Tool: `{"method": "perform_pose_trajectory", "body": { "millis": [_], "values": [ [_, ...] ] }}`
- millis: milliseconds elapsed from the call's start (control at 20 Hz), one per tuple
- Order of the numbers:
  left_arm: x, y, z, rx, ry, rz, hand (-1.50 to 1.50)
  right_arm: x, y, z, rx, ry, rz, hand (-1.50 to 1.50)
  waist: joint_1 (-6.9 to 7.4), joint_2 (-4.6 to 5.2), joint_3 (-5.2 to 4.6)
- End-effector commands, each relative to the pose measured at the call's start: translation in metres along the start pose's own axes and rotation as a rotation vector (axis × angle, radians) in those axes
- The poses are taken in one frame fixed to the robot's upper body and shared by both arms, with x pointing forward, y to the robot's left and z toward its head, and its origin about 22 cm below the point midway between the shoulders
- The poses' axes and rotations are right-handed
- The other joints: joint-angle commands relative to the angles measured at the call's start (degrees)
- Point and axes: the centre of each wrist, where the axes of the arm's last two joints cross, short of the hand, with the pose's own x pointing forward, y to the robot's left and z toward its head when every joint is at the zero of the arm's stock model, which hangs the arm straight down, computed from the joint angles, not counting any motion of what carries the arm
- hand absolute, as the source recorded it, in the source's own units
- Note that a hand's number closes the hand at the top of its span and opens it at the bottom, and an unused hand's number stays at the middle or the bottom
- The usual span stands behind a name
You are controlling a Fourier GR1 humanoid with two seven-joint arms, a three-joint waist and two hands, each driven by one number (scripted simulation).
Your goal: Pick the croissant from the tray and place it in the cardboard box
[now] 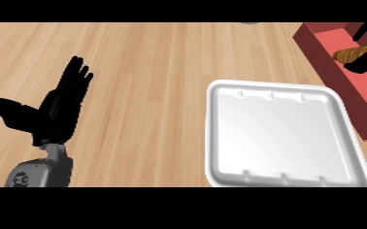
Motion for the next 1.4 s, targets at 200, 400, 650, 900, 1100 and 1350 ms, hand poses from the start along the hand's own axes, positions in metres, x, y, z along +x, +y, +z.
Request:
{"method": "perform_pose_trajectory", "body": {
  "millis": [200, 400, 650, 900, 1100, 1350],
  "values": [
    [0.002, -0.014, -0.001, -0.011, 0.002, 0.006, 0.0, -0.021, -0.006, -0.007, -0.237, -0.081, -0.236, -1.5, 0.28, 0.28, 0.18],
    [-0.004, 0.003, 0.007, 0.013, 0.003, -0.005, 0.0, -0.016, -0.019, -0.008, -0.44, -0.151, -0.428, -1.5, -0.02, -0.11, 0.14],
    [0.0, 0.009, 0.002, 0.016, 0.02, -0.003, 0.0, -0.022, -0.035, -0.012, -0.404, -0.167, -0.74, -1.5, -0.51, -0.36, 0.05],
    [-0.01, 0.005, 0.004, 0.014, 0.025, -0.011, 0.0, -0.027, -0.044, -0.014, -0.383, -0.14, -1.098, -1.5, -1.49, -0.64, 0.01],
    [0.003, 0.004, 0.013, 0.029, 0.0, -0.002, 0.0, -0.077, -0.042, -0.006, -0.435, -0.111, -1.212, -1.5, -0.53, -0.38, 0.08],
    [-0.002, 0.006, 0.015, 0.02, 0.011, -0.002, 0.0, -0.126, -0.011, 0.011, -0.502, -0.091, -1.241, -1.5, -0.9, -0.31, 0.06]
  ]
}}
